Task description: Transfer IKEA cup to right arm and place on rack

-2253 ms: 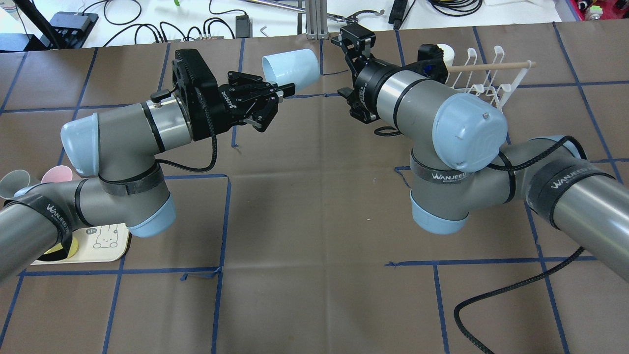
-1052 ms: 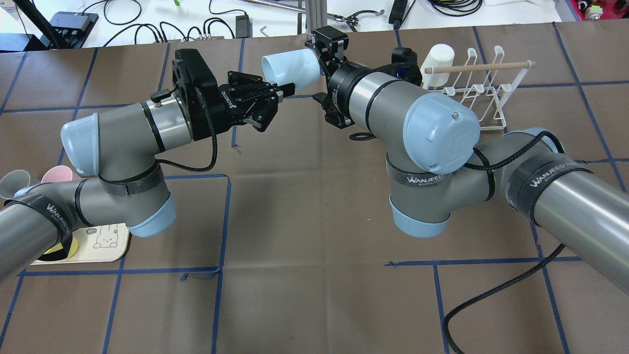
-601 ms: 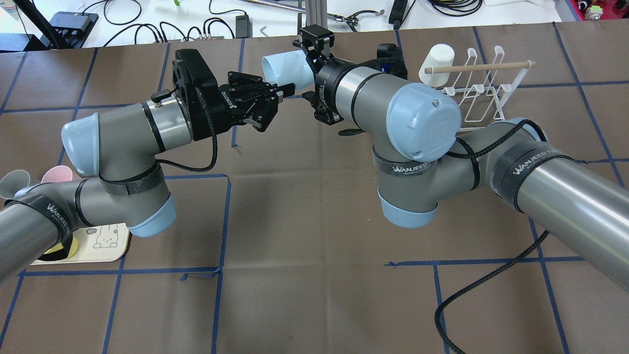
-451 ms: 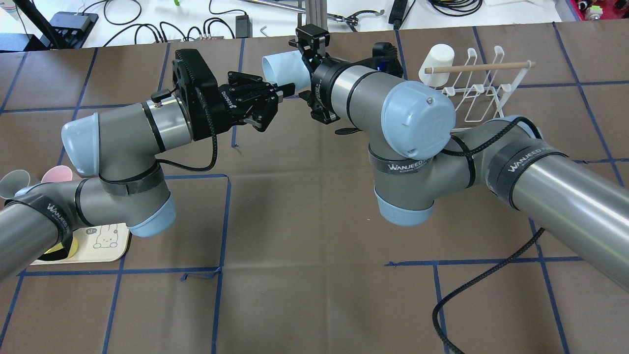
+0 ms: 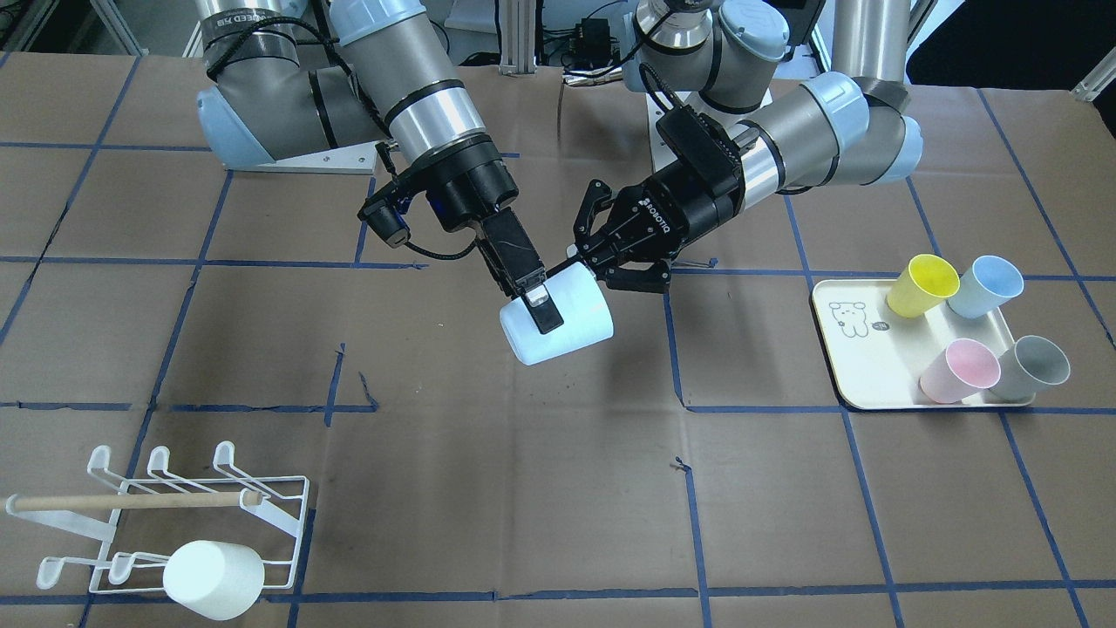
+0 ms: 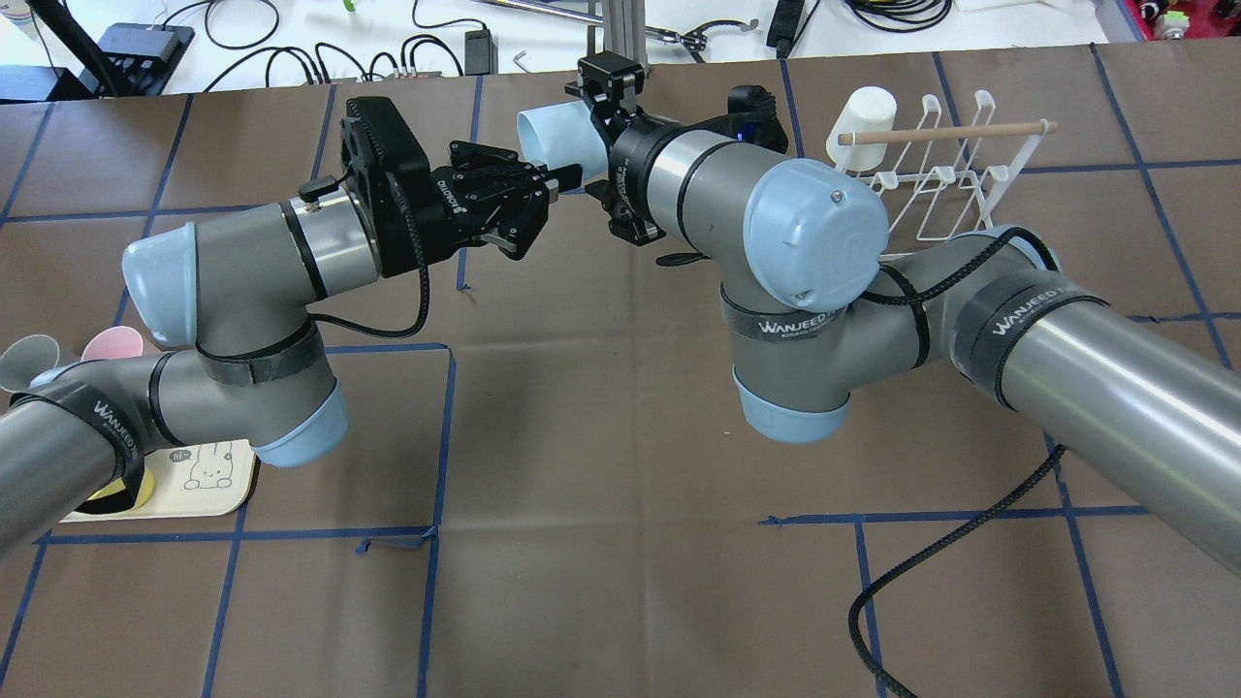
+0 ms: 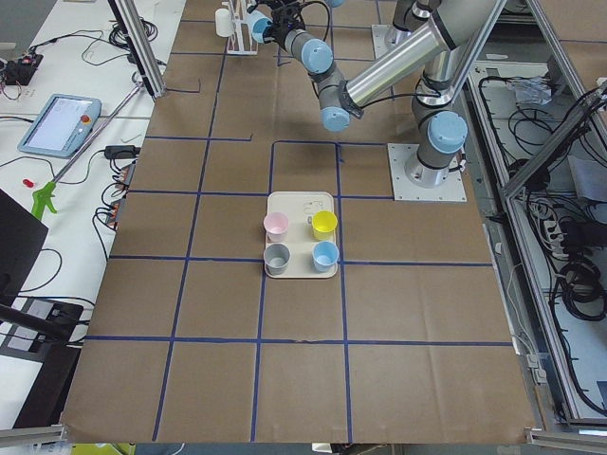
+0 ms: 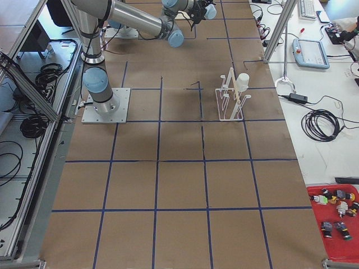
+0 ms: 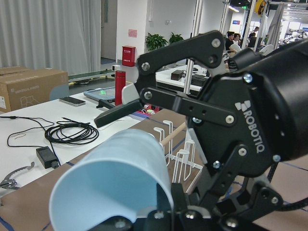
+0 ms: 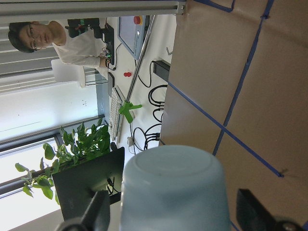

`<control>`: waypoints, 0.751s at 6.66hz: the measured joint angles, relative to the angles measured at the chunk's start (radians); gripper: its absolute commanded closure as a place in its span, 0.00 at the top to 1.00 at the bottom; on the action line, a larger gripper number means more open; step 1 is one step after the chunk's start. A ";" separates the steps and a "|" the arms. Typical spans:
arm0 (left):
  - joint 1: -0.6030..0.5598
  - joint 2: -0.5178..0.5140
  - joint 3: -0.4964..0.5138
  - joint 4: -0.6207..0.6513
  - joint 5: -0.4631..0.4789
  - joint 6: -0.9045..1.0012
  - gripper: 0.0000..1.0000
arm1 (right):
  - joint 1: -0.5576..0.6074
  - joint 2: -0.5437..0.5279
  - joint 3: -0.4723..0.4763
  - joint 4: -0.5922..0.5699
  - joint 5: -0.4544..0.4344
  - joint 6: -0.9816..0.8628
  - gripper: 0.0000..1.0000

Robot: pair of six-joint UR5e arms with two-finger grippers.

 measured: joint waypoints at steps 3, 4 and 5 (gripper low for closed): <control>0.000 0.002 0.002 0.000 0.000 -0.002 0.52 | -0.001 -0.001 0.000 0.000 0.009 -0.014 0.30; 0.000 0.004 0.006 0.000 0.002 -0.003 0.87 | -0.001 -0.001 0.000 0.000 0.011 -0.016 0.30; 0.000 0.005 0.009 -0.001 0.002 -0.015 0.98 | -0.001 -0.001 0.000 0.000 0.012 -0.017 0.30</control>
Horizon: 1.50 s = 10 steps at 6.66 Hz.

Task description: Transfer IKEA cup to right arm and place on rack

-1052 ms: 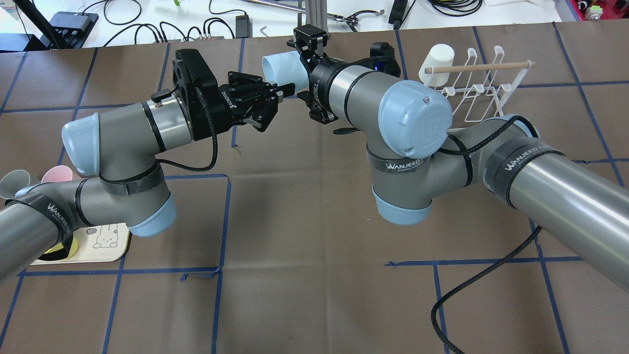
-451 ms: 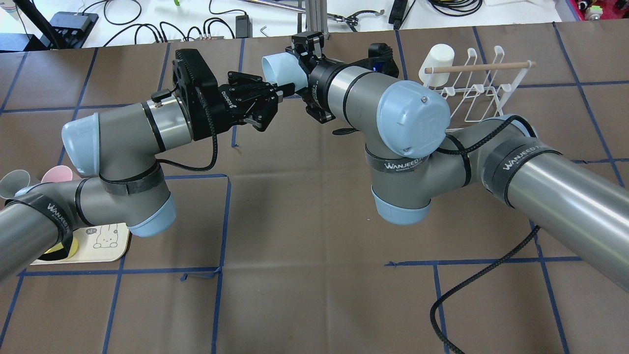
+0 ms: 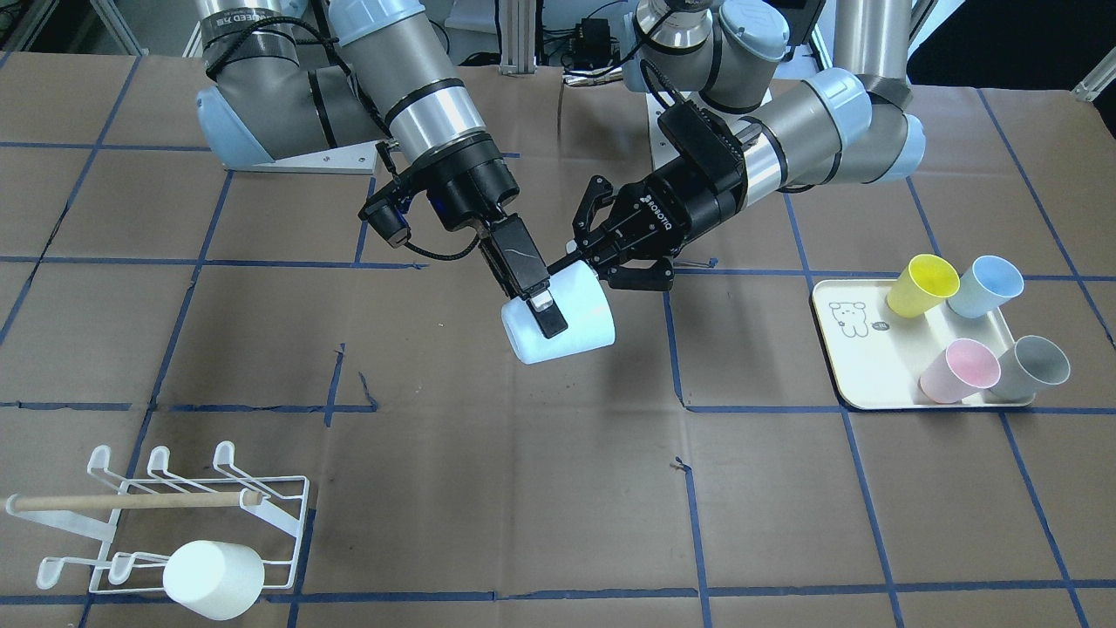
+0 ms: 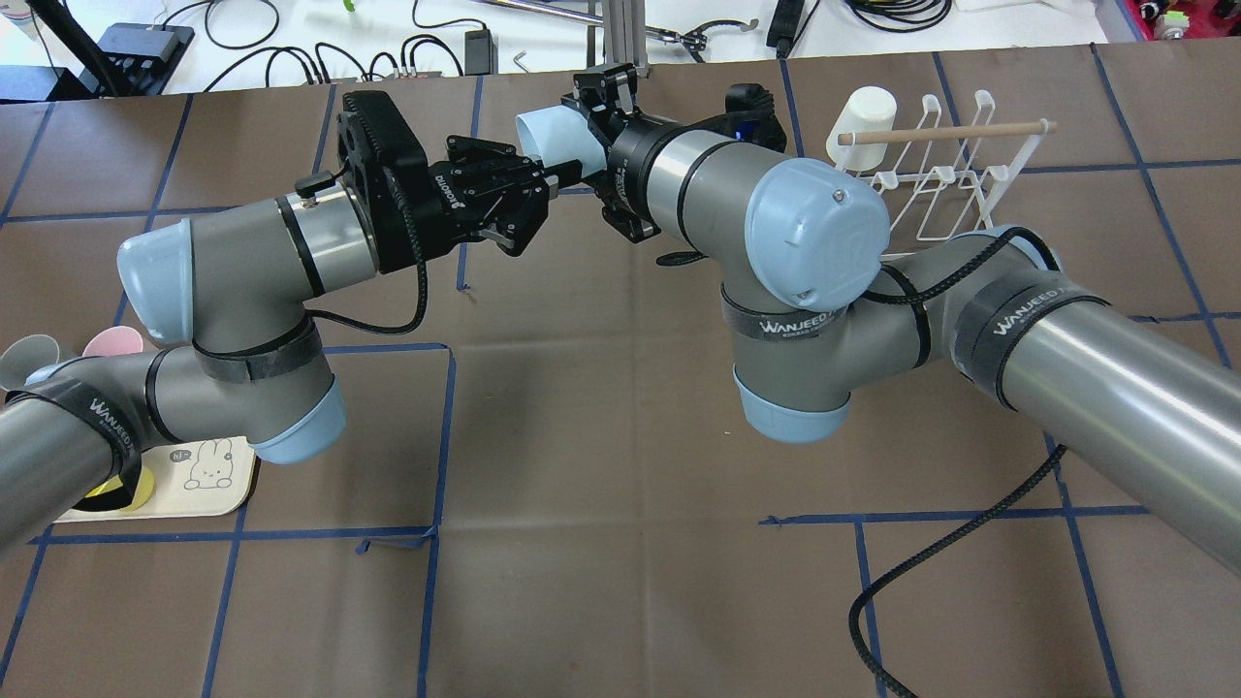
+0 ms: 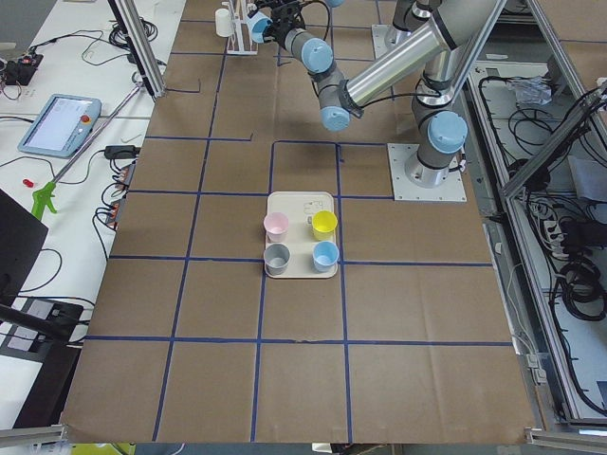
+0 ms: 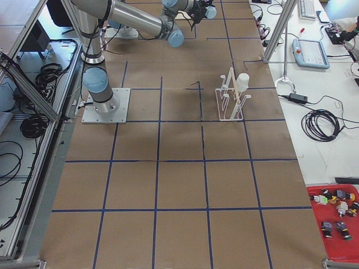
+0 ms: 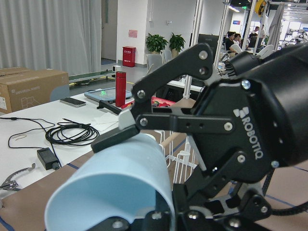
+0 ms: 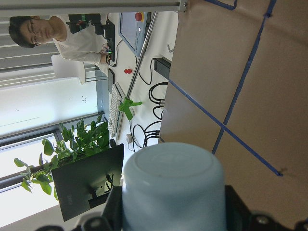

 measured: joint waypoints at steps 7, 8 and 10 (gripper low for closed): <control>0.153 0.016 0.000 -0.004 -0.004 -0.080 0.99 | -0.070 0.009 -0.026 -0.014 -0.010 -0.038 0.17; 0.167 0.016 0.004 -0.010 0.046 -0.082 0.99 | -0.124 0.010 -0.029 -0.028 -0.010 -0.136 0.17; 0.165 0.020 0.038 -0.079 0.261 -0.128 0.99 | -0.200 0.013 -0.035 -0.054 -0.016 -0.392 0.16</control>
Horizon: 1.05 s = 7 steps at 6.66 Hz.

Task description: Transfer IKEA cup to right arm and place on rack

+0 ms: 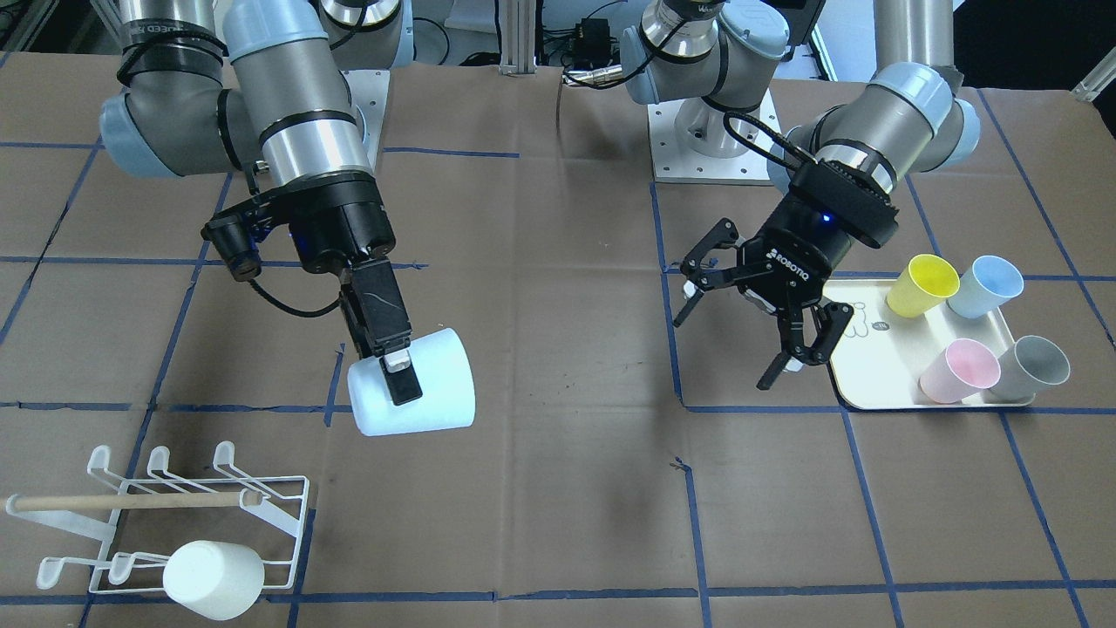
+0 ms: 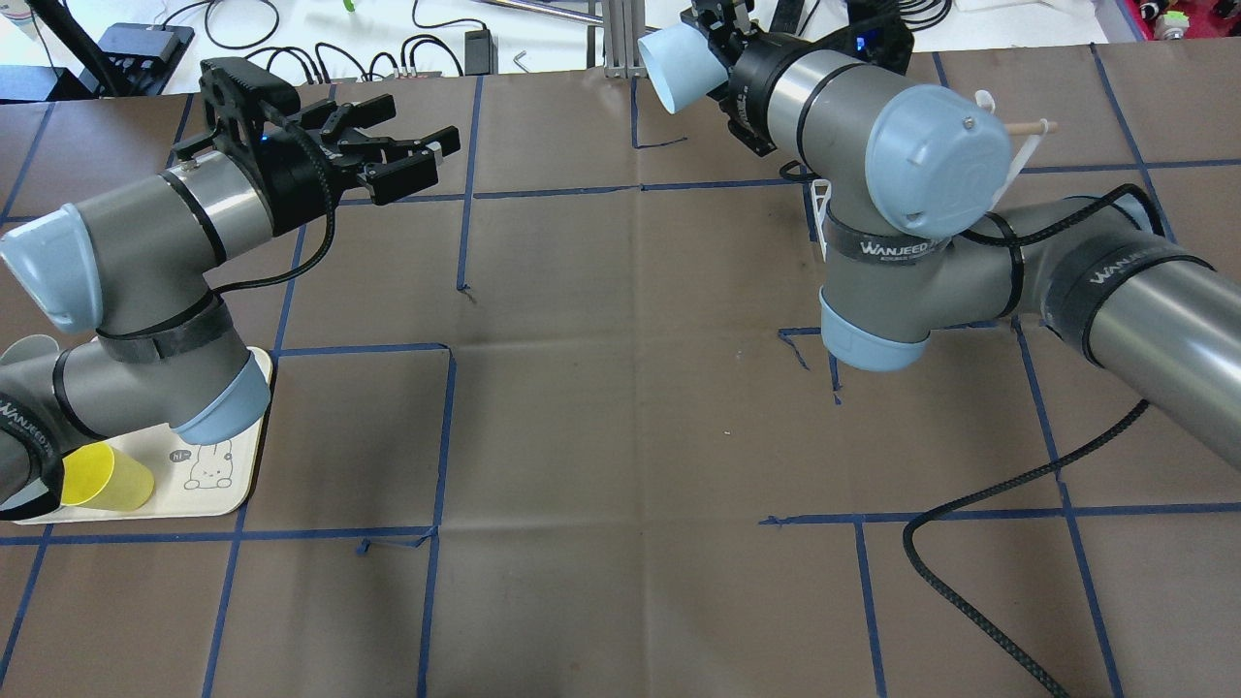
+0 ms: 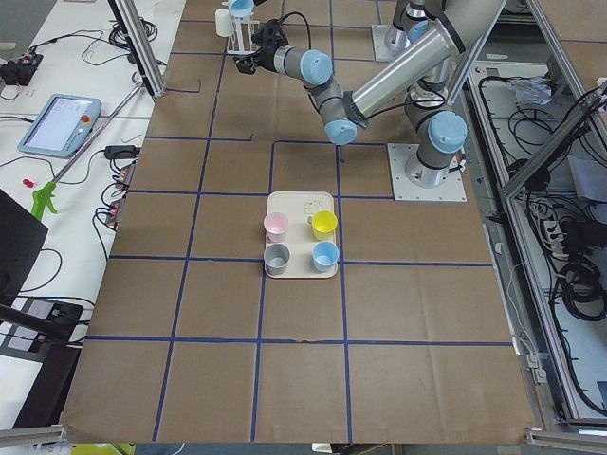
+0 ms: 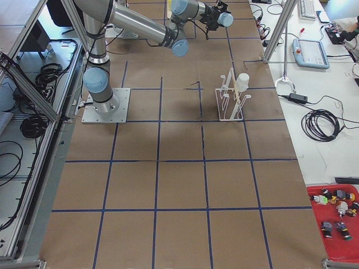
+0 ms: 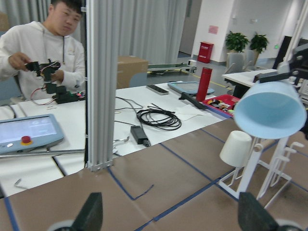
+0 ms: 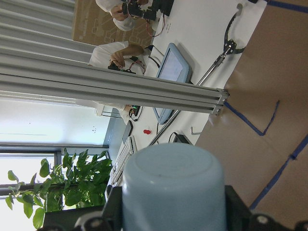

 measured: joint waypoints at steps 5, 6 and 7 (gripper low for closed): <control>-0.195 -0.021 0.460 -0.959 0.715 -0.050 0.99 | -0.207 0.078 -0.088 -0.074 -0.153 -0.711 0.17; -0.207 -0.013 0.537 -1.216 0.784 -0.078 0.99 | -0.257 0.090 -0.096 -0.078 -0.153 -0.850 0.17; -0.211 0.011 0.586 -1.441 0.814 -0.122 0.99 | -0.297 0.106 -0.105 -0.081 -0.154 -0.990 0.17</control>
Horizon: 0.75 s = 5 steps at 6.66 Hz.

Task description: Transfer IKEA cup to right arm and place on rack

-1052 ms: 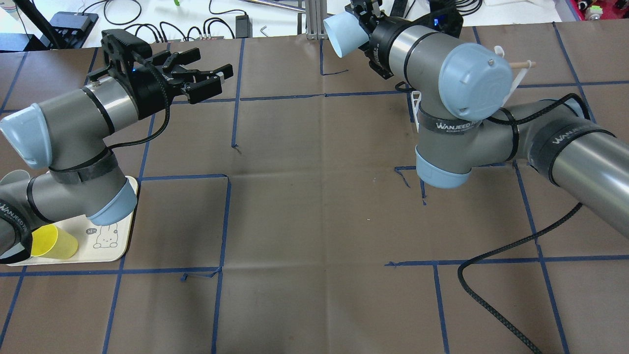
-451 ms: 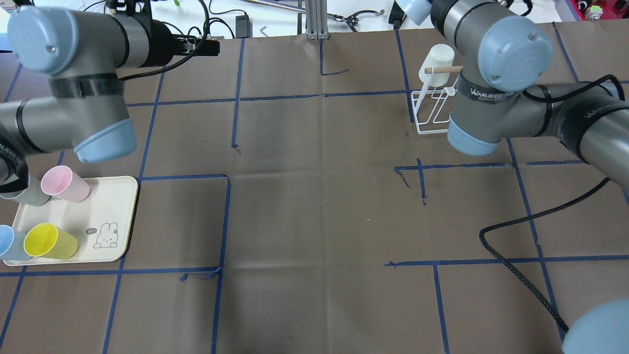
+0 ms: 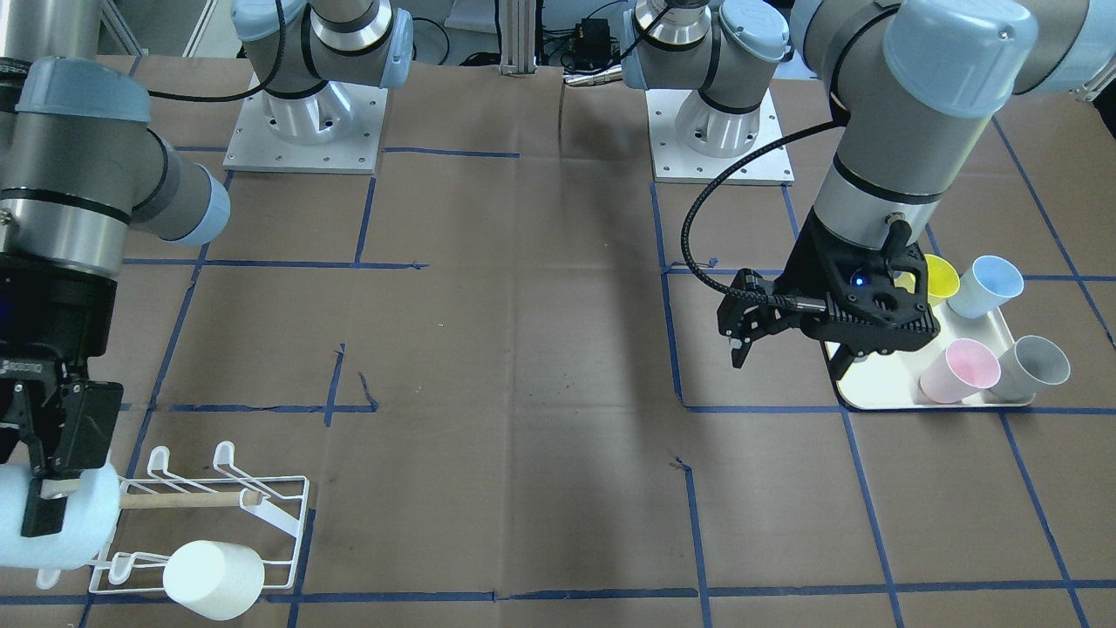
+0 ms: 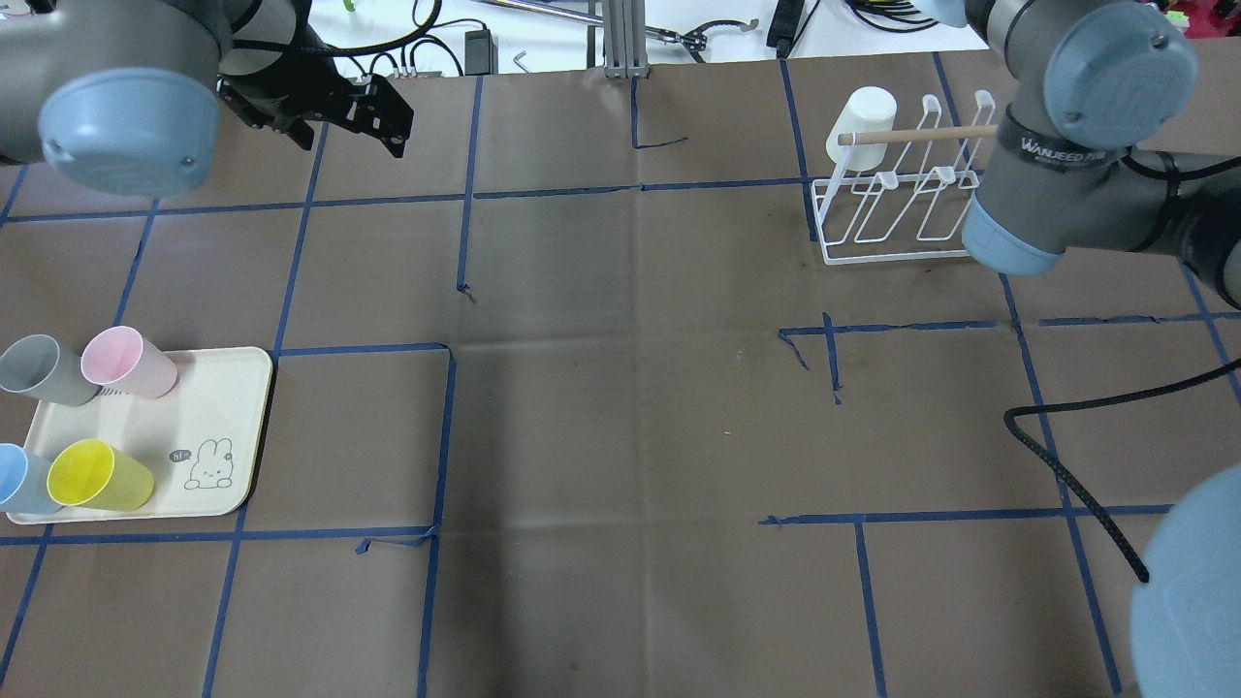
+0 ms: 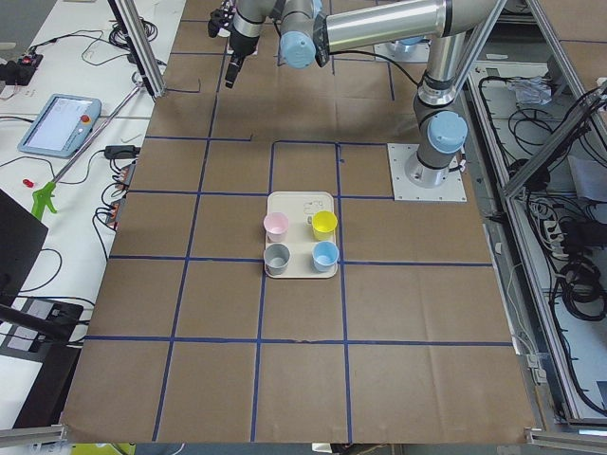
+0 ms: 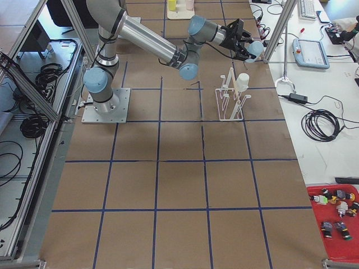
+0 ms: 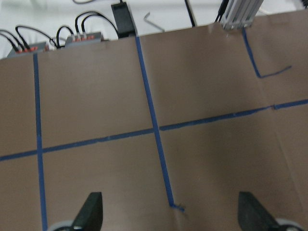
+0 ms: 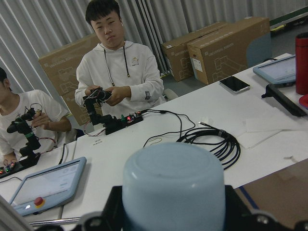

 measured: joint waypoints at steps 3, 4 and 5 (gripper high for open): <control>-0.004 0.095 0.004 -0.264 0.002 -0.130 0.99 | -0.084 0.045 -0.002 -0.009 -0.003 -0.339 0.17; -0.005 0.112 -0.004 -0.280 0.001 -0.181 0.99 | -0.093 0.070 -0.003 -0.043 -0.005 -0.384 0.17; -0.006 0.122 -0.014 -0.289 0.000 -0.218 0.99 | -0.095 0.108 -0.005 -0.099 -0.005 -0.400 0.17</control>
